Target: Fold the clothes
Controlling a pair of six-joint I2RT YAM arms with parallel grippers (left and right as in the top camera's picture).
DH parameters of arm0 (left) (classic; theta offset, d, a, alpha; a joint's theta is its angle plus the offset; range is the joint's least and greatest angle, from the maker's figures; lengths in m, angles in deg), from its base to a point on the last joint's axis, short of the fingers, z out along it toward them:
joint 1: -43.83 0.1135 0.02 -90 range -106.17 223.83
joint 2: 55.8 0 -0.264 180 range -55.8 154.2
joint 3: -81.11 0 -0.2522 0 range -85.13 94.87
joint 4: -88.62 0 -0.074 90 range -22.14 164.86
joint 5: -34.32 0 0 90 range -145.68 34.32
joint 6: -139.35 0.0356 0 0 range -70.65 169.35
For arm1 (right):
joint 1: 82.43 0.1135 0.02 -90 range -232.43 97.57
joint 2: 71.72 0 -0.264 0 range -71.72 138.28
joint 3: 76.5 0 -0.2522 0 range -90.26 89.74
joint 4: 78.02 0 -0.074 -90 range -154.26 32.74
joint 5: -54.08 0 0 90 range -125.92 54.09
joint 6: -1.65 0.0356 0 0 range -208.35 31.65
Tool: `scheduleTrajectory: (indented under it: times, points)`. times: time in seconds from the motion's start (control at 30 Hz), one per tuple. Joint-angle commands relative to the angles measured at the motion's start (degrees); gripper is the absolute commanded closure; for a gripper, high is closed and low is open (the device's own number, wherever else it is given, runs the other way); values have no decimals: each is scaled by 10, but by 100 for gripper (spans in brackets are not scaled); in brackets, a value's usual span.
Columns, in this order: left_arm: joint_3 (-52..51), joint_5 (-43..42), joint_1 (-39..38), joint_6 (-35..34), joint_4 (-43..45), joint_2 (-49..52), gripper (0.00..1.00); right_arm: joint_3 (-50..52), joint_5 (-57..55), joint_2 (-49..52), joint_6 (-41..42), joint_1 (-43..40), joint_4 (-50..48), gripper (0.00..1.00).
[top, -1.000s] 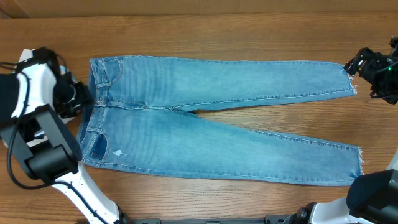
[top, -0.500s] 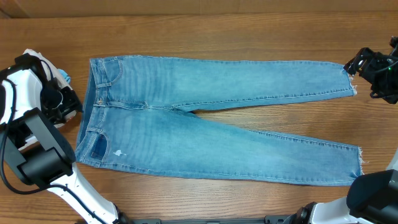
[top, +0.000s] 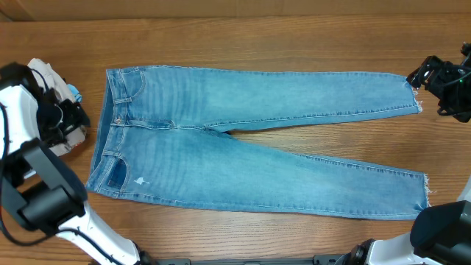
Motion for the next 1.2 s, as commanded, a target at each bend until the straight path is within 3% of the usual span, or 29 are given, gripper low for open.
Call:
scheduleTrajectory:
  times: [0.0, 0.17, 0.4, 0.63, 0.87, 1.17]
  points:
    - [6, -58, -27, 46, -3, -87, 22, -2, 7, -2, 4, 0, -6, 0]
    - [6, -35, -86, 50, -37, -142, 21, -1, -78, -3, 83, -21, 28, 0]
    - [5, 10, -169, 27, -92, -186, 23, 17, -72, -37, 114, -56, 65, 0]
    - [-50, -3, -188, -44, -181, -238, 22, 174, -40, -125, 154, -58, 67, 0]
    - [-257, -42, -188, -66, -97, -347, 19, 364, 29, -173, 173, -59, 17, 0]
    - [-469, -37, -163, -181, 28, -380, 17, 489, 48, -174, 228, -59, -66, 0]
